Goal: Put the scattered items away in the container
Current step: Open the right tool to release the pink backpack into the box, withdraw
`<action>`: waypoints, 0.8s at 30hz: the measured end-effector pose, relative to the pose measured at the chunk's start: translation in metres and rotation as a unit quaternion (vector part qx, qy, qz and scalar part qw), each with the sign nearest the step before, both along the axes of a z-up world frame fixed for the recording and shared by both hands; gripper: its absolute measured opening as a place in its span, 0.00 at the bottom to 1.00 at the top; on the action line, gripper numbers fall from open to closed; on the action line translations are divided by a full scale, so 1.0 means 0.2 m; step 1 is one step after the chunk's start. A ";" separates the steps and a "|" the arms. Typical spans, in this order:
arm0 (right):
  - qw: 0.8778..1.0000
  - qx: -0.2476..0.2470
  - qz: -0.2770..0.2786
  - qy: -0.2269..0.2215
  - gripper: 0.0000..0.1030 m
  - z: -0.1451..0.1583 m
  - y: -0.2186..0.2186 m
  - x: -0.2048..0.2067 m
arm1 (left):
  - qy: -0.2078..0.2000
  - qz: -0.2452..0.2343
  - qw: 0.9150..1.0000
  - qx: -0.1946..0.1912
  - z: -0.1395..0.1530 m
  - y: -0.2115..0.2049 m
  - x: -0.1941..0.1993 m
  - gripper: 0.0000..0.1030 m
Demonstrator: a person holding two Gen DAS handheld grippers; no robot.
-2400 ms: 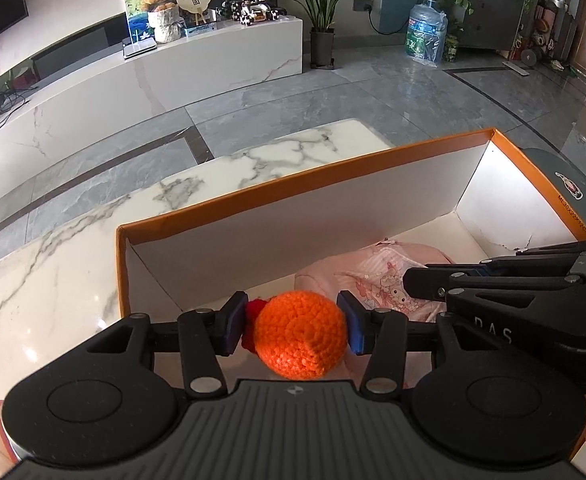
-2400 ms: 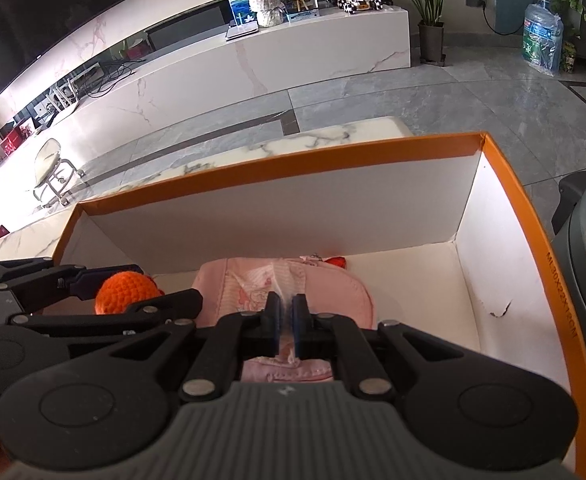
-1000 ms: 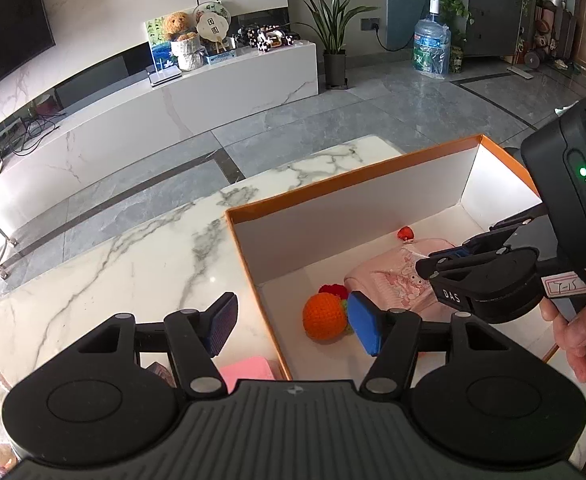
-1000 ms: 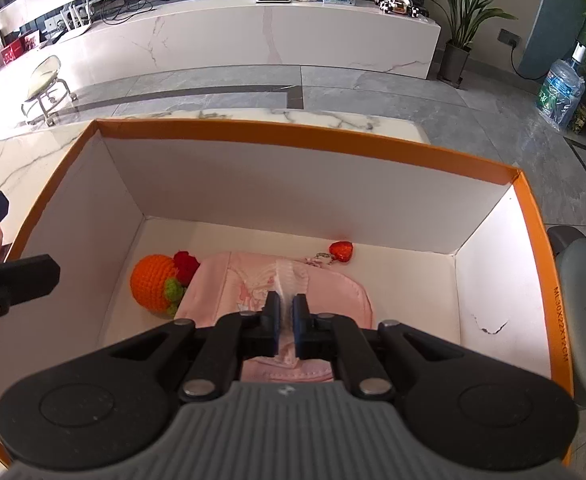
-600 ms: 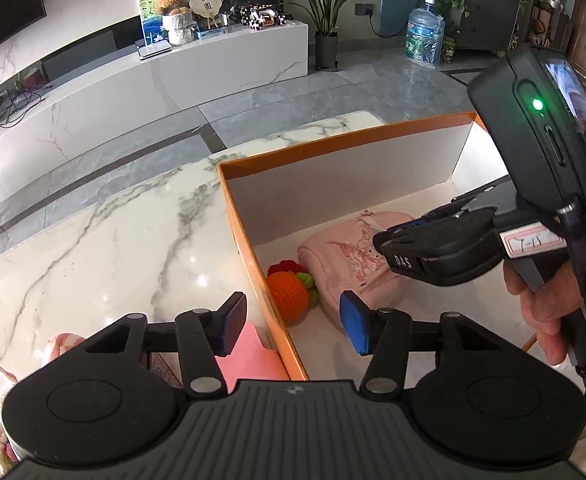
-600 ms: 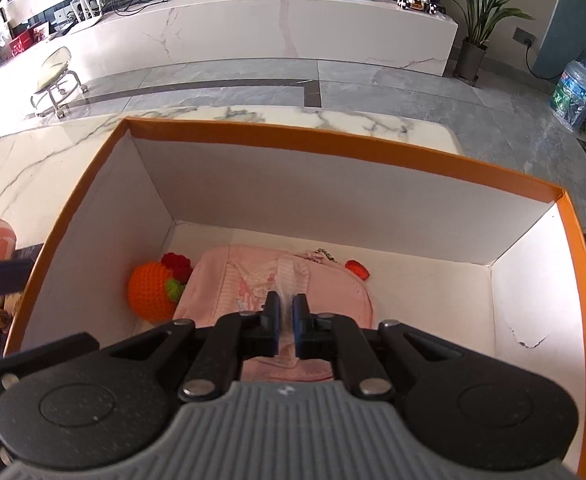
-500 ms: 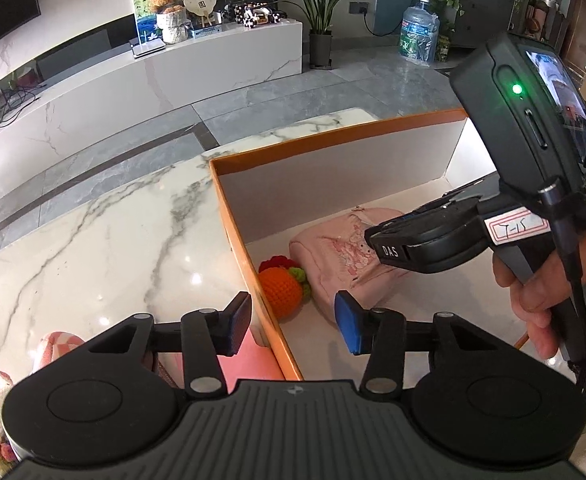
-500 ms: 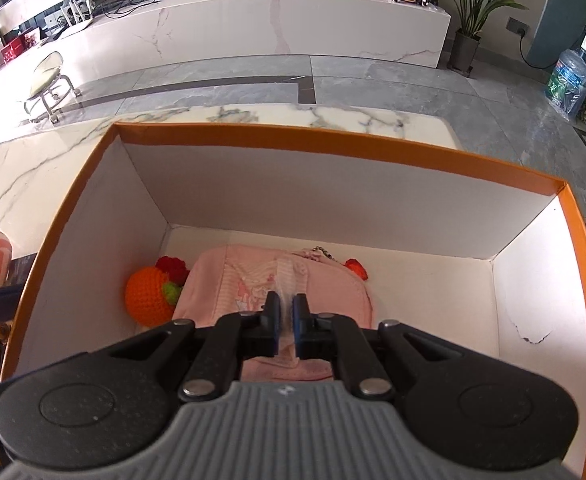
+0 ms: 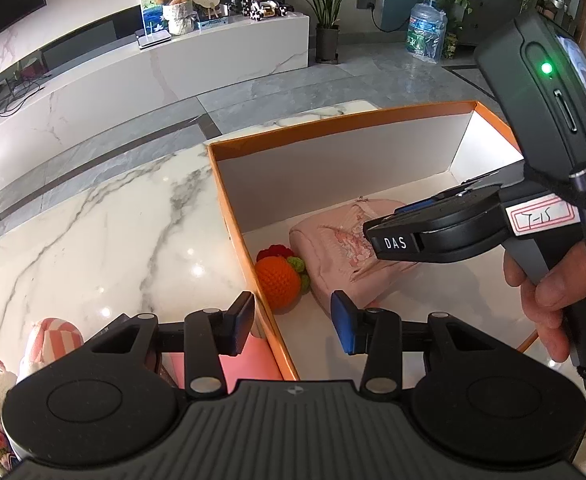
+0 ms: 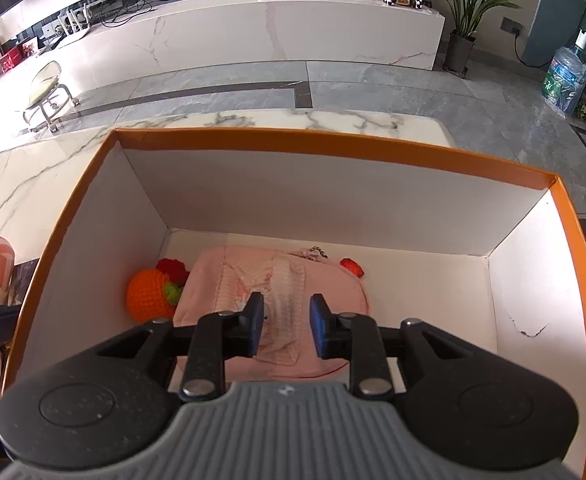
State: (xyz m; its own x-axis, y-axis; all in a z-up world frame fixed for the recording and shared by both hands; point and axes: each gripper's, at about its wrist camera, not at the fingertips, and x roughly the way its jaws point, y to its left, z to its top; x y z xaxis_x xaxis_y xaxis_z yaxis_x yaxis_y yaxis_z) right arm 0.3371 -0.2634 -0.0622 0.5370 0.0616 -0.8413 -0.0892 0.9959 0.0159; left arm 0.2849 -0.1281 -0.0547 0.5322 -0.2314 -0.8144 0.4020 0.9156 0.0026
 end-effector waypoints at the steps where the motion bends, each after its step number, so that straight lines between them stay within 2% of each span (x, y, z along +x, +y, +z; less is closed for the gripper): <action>1: 1.000 -0.002 -0.002 -0.004 0.32 0.00 0.00 0.00 | -0.001 0.002 1.000 0.001 0.00 0.00 0.00 0.48; 6: 0.998 -0.042 -0.006 -0.043 0.44 0.06 0.01 -0.08 | -0.005 0.012 1.000 0.004 0.01 0.01 -0.03 0.48; 19: 0.992 -0.054 -0.014 -0.109 0.53 0.20 0.12 -0.32 | -0.040 0.059 0.997 -0.023 0.12 0.15 -0.24 0.50; 21: 0.991 -0.056 -0.017 -0.121 0.54 0.23 0.16 -0.37 | -0.046 0.065 0.996 -0.031 0.14 0.19 -0.29 0.58; 24: 0.988 -0.054 -0.025 -0.140 0.54 0.28 0.20 -0.46 | -0.061 0.078 0.995 -0.021 0.17 0.24 -0.35 0.59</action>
State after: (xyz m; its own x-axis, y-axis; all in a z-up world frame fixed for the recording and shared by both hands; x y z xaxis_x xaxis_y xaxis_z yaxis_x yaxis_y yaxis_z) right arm 0.2453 -0.2241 -0.0067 0.7503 -0.0530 -0.6590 -0.0250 0.9938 -0.1084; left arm 0.2140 -0.0798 -0.0205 0.6591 -0.1694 -0.7327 0.2532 0.9674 0.0041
